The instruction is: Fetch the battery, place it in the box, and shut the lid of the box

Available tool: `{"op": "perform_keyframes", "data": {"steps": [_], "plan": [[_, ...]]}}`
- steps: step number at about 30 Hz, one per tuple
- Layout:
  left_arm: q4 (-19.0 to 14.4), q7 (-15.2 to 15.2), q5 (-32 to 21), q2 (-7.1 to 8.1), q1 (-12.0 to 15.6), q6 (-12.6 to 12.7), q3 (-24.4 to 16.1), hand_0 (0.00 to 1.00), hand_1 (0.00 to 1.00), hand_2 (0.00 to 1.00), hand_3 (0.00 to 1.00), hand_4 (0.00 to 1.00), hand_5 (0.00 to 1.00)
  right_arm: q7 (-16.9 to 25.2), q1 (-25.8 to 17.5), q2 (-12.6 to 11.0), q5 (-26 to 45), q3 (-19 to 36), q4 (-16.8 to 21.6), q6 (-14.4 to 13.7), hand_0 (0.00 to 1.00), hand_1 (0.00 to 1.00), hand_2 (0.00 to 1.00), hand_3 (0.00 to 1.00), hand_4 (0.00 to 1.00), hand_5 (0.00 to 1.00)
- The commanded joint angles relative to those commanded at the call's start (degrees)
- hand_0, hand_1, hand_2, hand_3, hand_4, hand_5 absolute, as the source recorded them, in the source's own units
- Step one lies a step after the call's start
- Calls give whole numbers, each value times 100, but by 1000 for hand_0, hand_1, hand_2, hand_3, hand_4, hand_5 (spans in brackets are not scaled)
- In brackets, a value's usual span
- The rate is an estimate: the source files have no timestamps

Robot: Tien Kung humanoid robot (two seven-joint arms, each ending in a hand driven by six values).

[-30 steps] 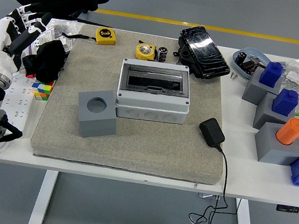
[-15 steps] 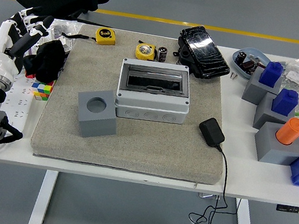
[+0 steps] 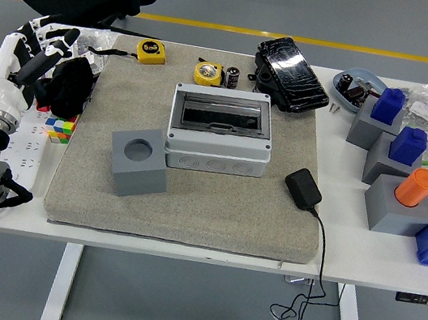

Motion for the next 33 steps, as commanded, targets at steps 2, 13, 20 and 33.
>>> {"op": "perform_keyframes", "data": {"steps": [2,13,20,33], "plan": [[-3,10,1,-1,5,-5,-9,590,663,663,740,983,421,-1,6,-4,-3,4,2,1,567,628,653,551,937,495],[-20,74,11,1,18,-34,-18,590,660,658,736,979,427,-7,9,-12,11,-23,-1,6,567,627,653,552,937,493],[-17,84,16,8,-1,-38,1,590,660,657,736,977,431,-13,24,-3,-16,-10,7,9,568,628,654,552,936,493],[-41,100,10,10,24,-46,29,584,652,650,735,972,435,-56,11,3,-29,-13,4,30,567,629,655,553,936,493]]}}
